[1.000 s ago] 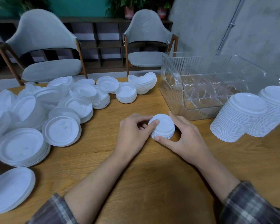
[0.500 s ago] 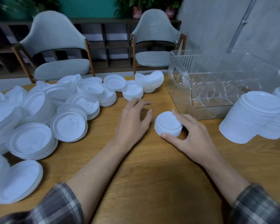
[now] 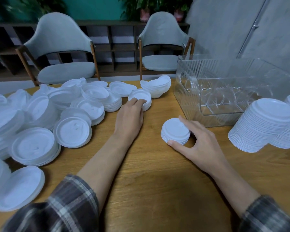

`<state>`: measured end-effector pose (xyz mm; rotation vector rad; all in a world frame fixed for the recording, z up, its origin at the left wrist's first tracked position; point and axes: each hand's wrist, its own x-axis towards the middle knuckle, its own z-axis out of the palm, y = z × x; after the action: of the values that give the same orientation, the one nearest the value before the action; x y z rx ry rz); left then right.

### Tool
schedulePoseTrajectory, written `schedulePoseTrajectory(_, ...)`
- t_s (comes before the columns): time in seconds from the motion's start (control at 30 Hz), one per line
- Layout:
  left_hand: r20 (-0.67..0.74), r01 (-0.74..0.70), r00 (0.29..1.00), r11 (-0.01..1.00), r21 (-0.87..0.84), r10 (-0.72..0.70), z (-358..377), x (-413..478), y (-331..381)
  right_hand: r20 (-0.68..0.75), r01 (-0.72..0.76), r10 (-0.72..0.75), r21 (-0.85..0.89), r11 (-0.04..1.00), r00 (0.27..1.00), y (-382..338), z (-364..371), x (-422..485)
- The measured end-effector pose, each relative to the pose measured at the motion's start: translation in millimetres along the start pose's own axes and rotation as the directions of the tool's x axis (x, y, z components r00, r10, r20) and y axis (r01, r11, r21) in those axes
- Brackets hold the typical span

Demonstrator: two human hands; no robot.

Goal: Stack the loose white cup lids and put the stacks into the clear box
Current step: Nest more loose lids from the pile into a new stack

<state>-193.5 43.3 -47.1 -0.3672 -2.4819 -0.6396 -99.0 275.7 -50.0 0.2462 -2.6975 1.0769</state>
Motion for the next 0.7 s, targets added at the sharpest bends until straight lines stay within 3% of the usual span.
schedulePoseTrajectory(0.33,-0.067,-0.055,0.997,0.994,-0.091,0.049,-32,-49,11,0.015,0.021,-0.021,-0.010,1.000,1.000,-7,-4,-4)
schedulePoseTrajectory(0.53,-0.083,0.073,0.992,0.968,-0.242,-0.096,-41,-54,7,0.017,0.048,-0.047,-0.038,0.998,0.999,-11,-3,-5)
schedulePoseTrajectory(0.7,-0.161,0.082,0.976,0.928,-0.365,-0.149,-46,-50,13,0.002,0.047,-0.046,-0.008,0.999,0.999,-10,0,-1)
